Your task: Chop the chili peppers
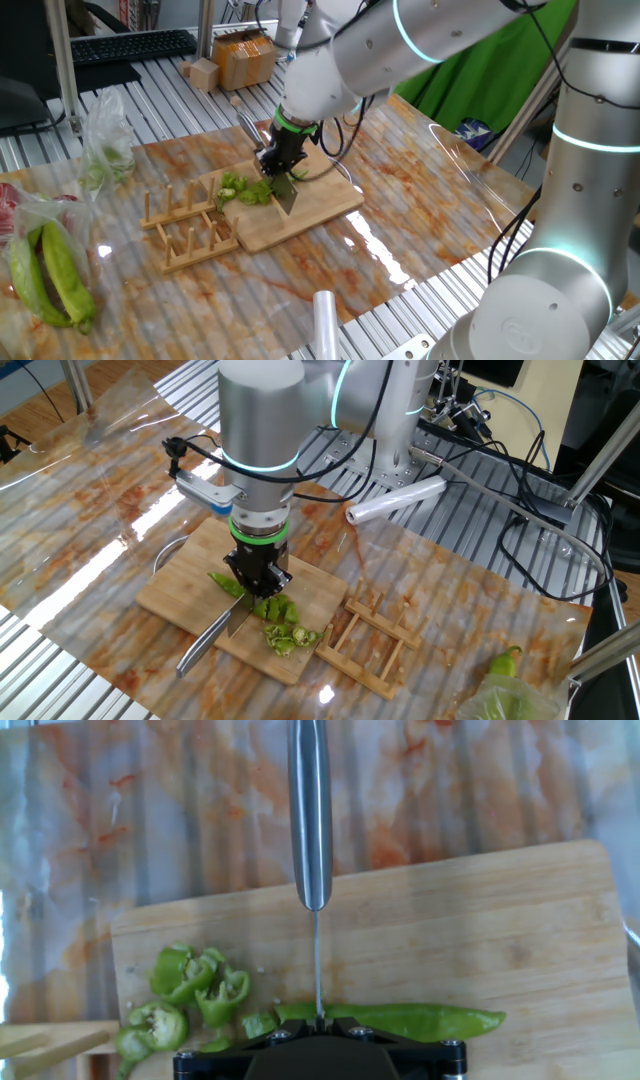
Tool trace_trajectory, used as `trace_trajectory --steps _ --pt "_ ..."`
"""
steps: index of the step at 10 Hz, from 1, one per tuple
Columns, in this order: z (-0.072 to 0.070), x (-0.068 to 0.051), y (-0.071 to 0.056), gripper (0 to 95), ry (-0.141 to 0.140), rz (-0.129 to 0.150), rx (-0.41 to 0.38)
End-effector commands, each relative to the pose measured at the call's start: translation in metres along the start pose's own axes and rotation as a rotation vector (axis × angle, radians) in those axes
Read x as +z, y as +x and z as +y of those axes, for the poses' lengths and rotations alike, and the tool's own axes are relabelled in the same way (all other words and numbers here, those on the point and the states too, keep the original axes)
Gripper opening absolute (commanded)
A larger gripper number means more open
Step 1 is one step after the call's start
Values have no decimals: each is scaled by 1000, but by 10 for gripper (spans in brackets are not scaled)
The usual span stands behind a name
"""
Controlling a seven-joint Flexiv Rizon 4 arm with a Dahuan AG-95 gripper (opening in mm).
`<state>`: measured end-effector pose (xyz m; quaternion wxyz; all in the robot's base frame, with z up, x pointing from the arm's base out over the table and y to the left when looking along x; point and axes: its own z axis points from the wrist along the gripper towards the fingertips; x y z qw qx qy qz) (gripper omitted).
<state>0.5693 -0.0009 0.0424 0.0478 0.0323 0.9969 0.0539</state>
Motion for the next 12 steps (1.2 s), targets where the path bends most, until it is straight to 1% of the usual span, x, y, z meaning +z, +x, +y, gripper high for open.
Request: trace_trajectory --steps 1,3,6,8,9,10,12 --pt "1 0 -1 0 -13 -14 8" --pt "1 -1 -1 0 -10 -13 6" --pt "2 -9 0 0 0 -8 8" --pt "1 -16 -2 0 19 -1 -5" --pt "0 -21 -3 0 11 9 2" --pt "-1 -24 -4 0 10 13 0" --pt "-3 -33 -9 0 22 22 -16"
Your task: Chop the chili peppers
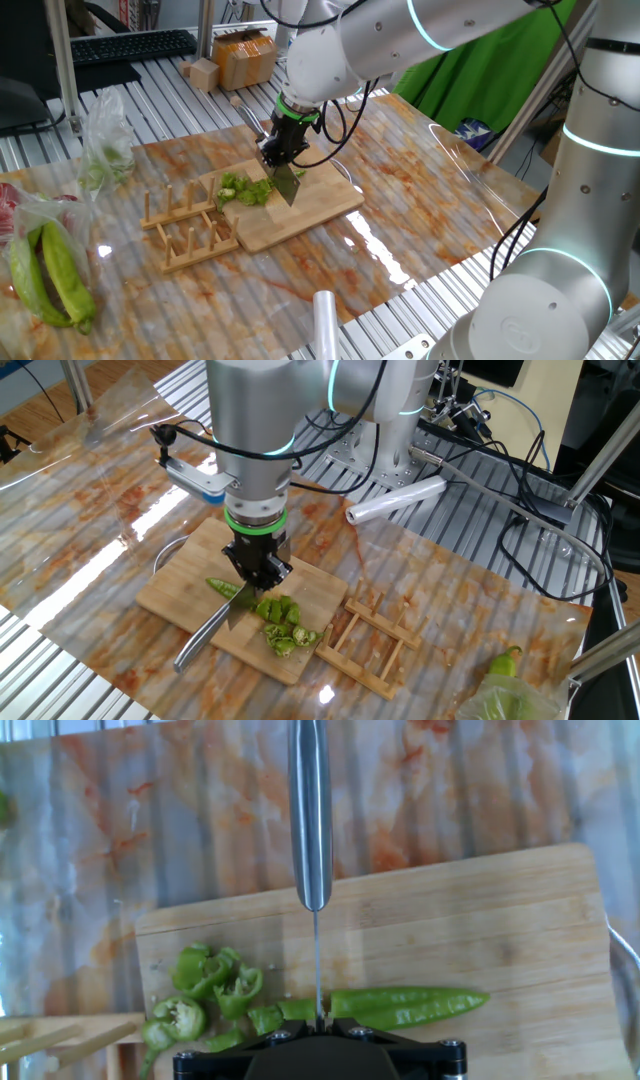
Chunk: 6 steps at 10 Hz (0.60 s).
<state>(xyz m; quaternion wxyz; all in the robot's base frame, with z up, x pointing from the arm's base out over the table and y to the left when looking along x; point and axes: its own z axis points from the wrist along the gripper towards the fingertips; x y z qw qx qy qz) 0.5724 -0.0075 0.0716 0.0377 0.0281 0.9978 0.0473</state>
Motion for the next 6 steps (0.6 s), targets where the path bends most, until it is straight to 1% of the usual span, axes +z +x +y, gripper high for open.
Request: trace_trajectory --steps 1,2,3,4,6 --pt "-2 -7 -5 0 21 7 -20" --pt "-4 -11 -9 0 23 11 -29" --pt "-5 -12 -10 0 25 10 -34" --pt "-9 -11 -12 0 33 9 -51" --pt "-17 -8 -13 0 32 8 -71"
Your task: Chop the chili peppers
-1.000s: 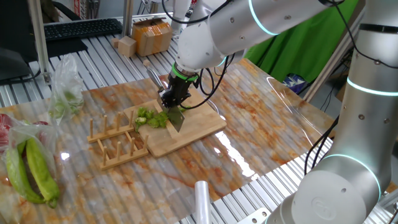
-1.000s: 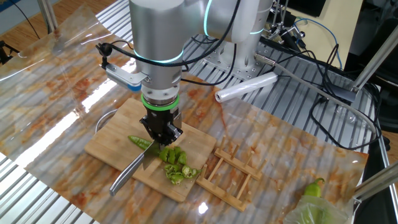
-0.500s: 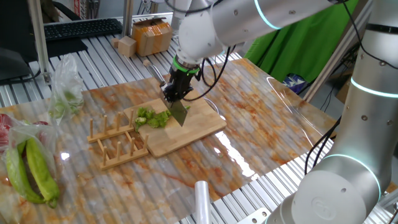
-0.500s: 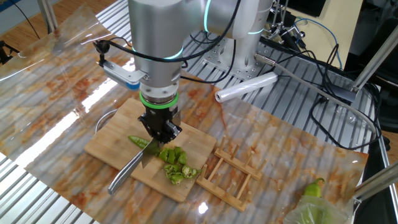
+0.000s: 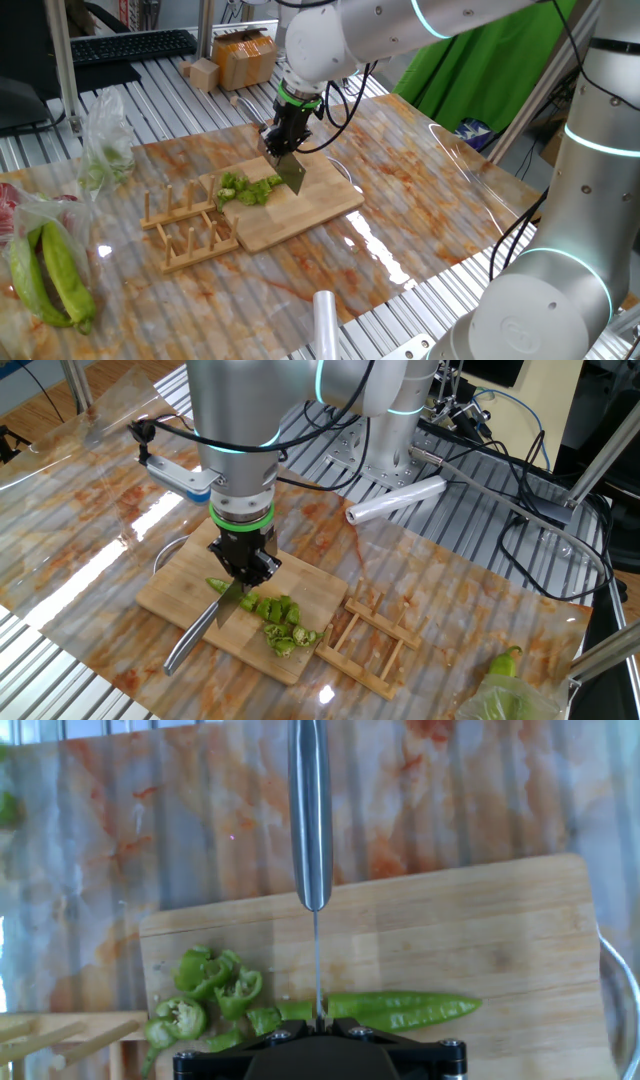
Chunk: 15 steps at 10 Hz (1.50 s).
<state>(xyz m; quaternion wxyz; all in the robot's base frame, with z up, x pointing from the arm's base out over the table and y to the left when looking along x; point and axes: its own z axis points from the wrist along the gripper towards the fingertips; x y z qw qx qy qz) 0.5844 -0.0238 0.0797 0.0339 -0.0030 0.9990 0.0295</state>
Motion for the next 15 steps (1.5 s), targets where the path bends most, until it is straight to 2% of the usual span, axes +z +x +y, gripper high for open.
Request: trace_trajectory --steps 1,4,6,8,11,13,15 --pt "-5 2 1 0 -3 -3 -14" --pt "-8 3 0 0 -5 -4 -16" --pt "-7 5 1 0 3 -8 -22" --pt "-5 14 0 0 4 -8 -24" --pt "0 43 -4 0 -2 -25 -24" --pt "1 44 -4 0 -2 -22 -19" --pt "1 44 -4 0 -3 -35 -13"
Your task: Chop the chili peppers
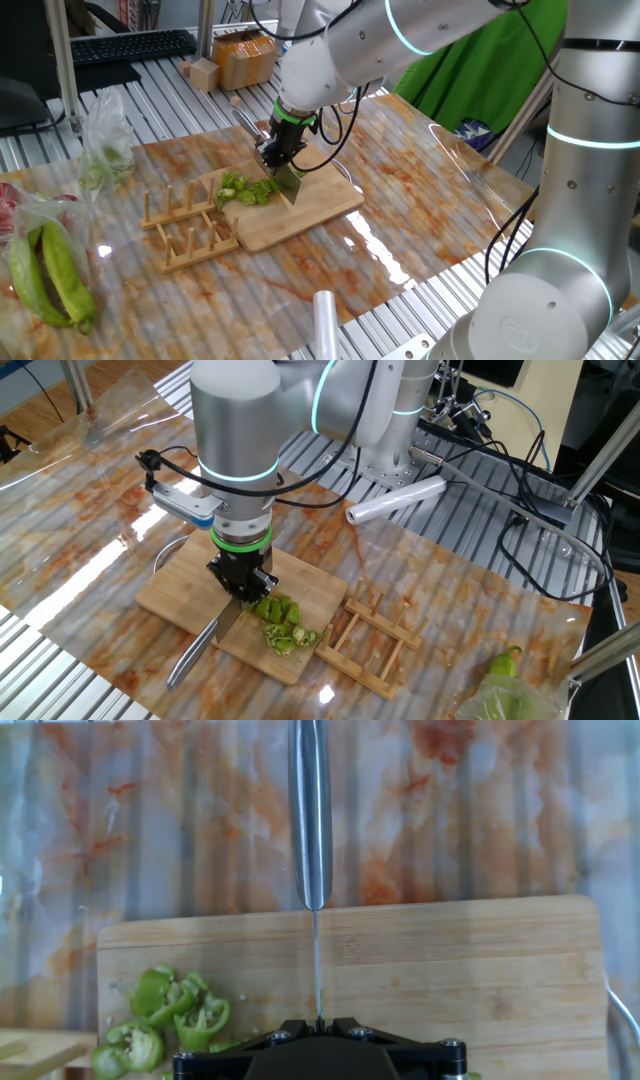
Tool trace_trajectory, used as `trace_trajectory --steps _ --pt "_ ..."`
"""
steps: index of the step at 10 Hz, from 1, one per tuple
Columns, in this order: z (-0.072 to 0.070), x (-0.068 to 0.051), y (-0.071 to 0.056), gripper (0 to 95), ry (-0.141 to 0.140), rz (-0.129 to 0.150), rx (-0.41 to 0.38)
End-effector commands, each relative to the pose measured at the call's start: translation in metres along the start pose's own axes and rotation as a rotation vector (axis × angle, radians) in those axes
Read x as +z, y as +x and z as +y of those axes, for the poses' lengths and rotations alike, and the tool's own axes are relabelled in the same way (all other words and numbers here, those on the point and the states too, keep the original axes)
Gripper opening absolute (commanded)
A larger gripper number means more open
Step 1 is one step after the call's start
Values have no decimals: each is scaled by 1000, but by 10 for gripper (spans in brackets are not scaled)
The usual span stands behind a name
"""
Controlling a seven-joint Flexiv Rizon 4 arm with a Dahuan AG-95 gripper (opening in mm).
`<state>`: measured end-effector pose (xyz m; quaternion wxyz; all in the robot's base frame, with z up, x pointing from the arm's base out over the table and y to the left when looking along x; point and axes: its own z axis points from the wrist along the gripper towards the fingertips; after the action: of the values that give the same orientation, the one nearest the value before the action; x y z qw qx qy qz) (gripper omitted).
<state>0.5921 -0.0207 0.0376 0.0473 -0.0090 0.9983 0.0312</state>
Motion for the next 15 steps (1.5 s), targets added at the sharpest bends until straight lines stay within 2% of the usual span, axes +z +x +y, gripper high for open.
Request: trace_trajectory --steps 1,2,3,5,9,12,15 --pt "0 -1 1 0 5 -10 0" --pt "0 -4 3 0 5 -9 1" --pt "1 -4 7 0 1 -27 6" --pt "2 2 12 0 -1 -43 11" --pt "3 -5 -5 0 -1 -55 7" --pt "7 0 10 0 -5 -69 27" --pt "8 5 10 0 -10 -80 36"
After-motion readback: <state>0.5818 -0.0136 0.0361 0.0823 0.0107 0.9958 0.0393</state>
